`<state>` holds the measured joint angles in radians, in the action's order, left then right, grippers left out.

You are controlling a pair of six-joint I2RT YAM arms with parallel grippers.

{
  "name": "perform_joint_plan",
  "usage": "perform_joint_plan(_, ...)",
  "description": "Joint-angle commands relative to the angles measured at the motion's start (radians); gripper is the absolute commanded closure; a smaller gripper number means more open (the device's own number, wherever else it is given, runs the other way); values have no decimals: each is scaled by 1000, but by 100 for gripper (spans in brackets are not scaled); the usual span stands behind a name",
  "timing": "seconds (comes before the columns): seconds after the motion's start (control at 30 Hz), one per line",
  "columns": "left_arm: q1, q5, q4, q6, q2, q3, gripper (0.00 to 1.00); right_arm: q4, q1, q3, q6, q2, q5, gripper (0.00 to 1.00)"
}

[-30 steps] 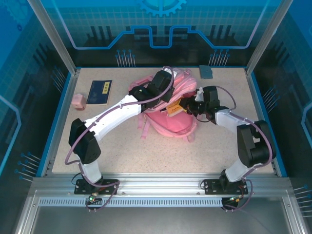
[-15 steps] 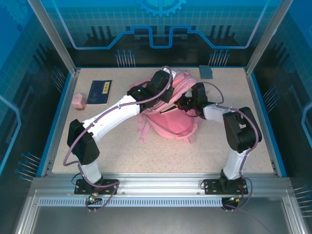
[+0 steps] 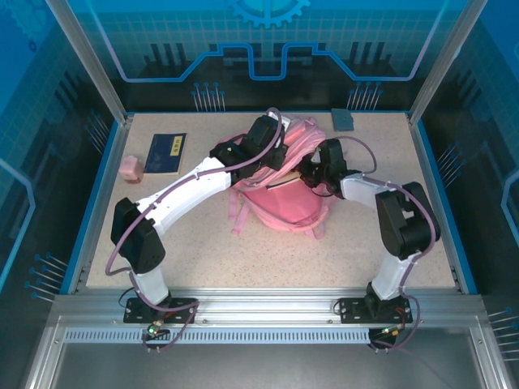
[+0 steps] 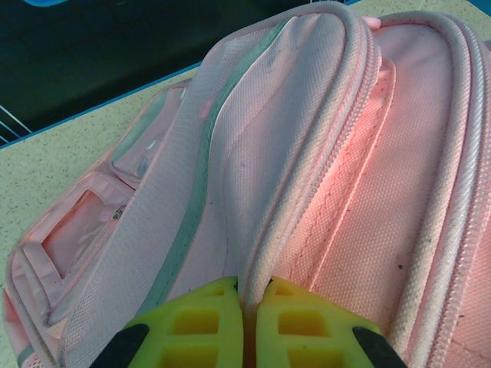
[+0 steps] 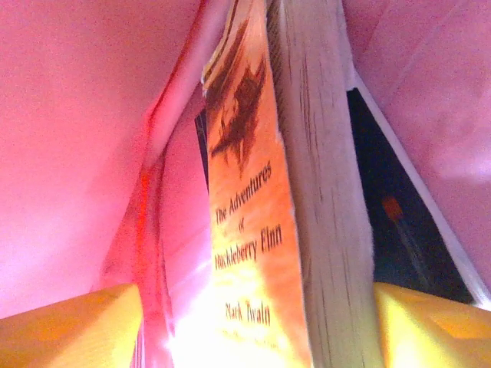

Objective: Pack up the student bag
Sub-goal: Place the book in the student bag, then close the student bag at the top-center of the table.

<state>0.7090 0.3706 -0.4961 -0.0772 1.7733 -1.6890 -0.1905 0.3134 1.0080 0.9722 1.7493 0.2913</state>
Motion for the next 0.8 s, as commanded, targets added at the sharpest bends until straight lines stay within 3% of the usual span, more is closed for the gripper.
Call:
perform_joint_plan(0.0,-17,-9,70,-31,-54,2,97,149,4,-54,-56,-147,-54,20)
perform_joint_plan(0.3,-40,-83,72,-55,-37,55,95,488,6,-180,-138,-449,-329,13)
perform_joint_plan(0.5,-52,-220,74,-88,-62,163,88,649,2,-174,-174,-583,-522,9)
perform_joint_plan(0.57,-58,-272,80,-111,-77,207,80,683,1,-151,-191,-616,-562,8)
perform_joint_plan(0.77,-110,-380,100,-239,-155,327,35,668,20,-53,-252,-645,-461,6)
